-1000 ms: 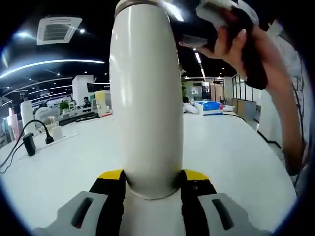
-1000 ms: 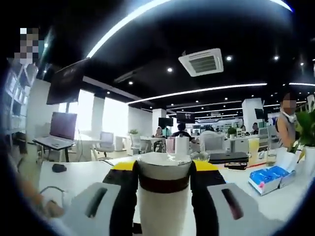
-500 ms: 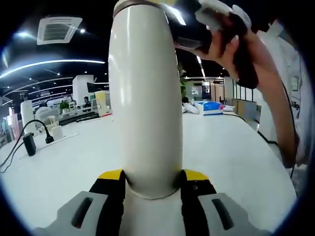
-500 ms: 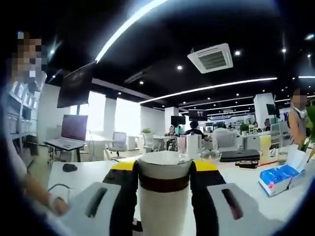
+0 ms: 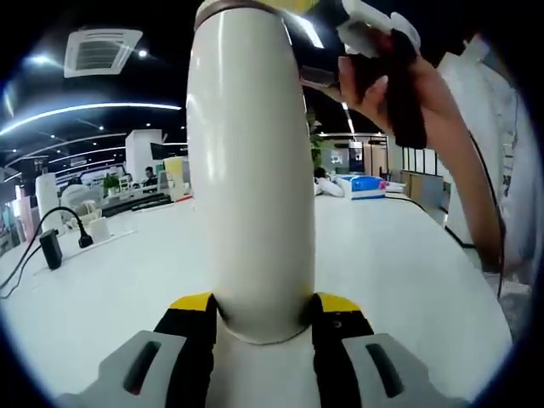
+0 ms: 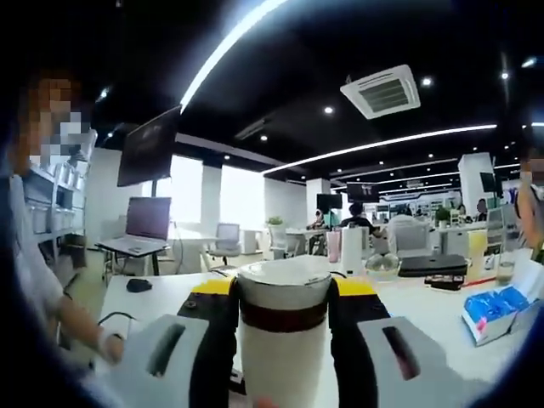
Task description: Grasp the water cup twist off the cup lid place the cup lid on the table
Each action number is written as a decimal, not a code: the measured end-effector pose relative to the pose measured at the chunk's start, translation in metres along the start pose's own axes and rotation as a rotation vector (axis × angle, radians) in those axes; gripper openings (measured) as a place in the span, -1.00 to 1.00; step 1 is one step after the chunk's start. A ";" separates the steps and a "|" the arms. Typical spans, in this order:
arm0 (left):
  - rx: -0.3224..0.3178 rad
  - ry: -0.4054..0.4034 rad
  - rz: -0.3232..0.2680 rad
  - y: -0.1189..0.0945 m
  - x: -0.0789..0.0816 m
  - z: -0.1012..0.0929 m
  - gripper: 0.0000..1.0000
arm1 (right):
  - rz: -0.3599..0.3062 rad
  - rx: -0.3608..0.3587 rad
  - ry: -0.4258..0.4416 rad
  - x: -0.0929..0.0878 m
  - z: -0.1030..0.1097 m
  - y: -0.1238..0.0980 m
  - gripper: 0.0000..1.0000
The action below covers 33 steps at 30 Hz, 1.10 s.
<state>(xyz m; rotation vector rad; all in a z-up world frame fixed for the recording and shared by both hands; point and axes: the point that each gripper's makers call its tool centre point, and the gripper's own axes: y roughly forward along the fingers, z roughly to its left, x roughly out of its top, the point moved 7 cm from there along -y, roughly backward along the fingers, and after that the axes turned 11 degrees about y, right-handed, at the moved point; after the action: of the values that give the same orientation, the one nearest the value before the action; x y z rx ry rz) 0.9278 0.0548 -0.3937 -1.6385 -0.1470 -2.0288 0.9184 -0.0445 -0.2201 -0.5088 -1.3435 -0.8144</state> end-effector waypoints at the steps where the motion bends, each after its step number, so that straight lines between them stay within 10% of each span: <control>1: 0.000 0.000 0.000 0.000 0.000 0.000 -0.08 | 0.001 0.010 0.000 0.001 -0.001 0.001 -0.12; 33: 0.004 -0.003 0.001 0.001 -0.001 0.001 -0.08 | 0.116 0.486 0.089 0.002 -0.020 0.015 -0.12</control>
<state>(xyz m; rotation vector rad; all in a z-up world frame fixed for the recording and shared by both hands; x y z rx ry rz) 0.9297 0.0548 -0.3942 -1.6390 -0.1514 -2.0242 0.9430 -0.0502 -0.2199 -0.1625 -1.3580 -0.3877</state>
